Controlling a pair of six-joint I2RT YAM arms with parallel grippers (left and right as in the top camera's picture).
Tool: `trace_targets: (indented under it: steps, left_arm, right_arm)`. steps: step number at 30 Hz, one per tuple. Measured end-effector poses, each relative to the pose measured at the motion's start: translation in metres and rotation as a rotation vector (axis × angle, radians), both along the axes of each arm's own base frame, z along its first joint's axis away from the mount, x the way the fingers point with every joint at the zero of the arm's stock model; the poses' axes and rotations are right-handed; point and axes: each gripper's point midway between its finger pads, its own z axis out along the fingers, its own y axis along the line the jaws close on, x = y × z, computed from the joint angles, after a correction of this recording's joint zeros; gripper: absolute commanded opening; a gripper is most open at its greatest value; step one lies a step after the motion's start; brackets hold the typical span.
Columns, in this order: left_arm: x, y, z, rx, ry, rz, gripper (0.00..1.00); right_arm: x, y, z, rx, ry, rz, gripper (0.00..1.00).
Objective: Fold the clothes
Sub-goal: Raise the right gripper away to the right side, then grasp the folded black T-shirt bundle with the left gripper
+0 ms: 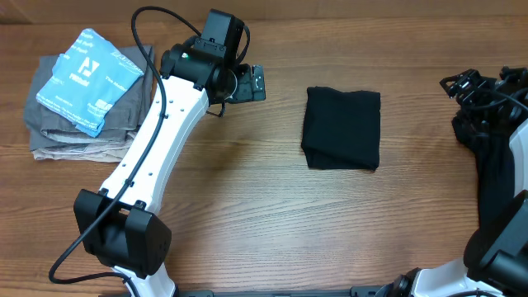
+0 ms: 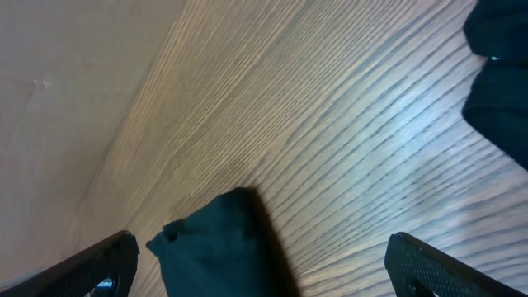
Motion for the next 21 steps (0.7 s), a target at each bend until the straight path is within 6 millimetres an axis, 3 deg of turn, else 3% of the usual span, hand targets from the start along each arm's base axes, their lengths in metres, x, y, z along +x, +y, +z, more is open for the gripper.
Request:
trace_targets:
  steps: [7, 11, 16, 21]
  left_arm:
    - [0.010, -0.007, 0.006, -0.034, -0.043, -0.004, 1.00]
    - [0.012, -0.029, 0.009, -0.094, -0.063, -0.046, 1.00]
    - [-0.002, -0.091, -0.007, -0.098, -0.063, -0.171, 1.00]
    - [-0.027, -0.162, -0.043, -0.085, -0.041, -0.313, 1.00]
  right_arm:
    - [0.000, 0.001, 0.000, 0.002, -0.001, 0.002, 1.00]
    - [0.000, 0.001, 0.000, 0.003, 0.000, 0.002, 1.00]
    - [0.000, 0.001, 0.000, 0.003, 0.000, 0.002, 1.00]
    - [0.000, 0.001, 0.000, 0.003, 0.001, 0.002, 1.00]
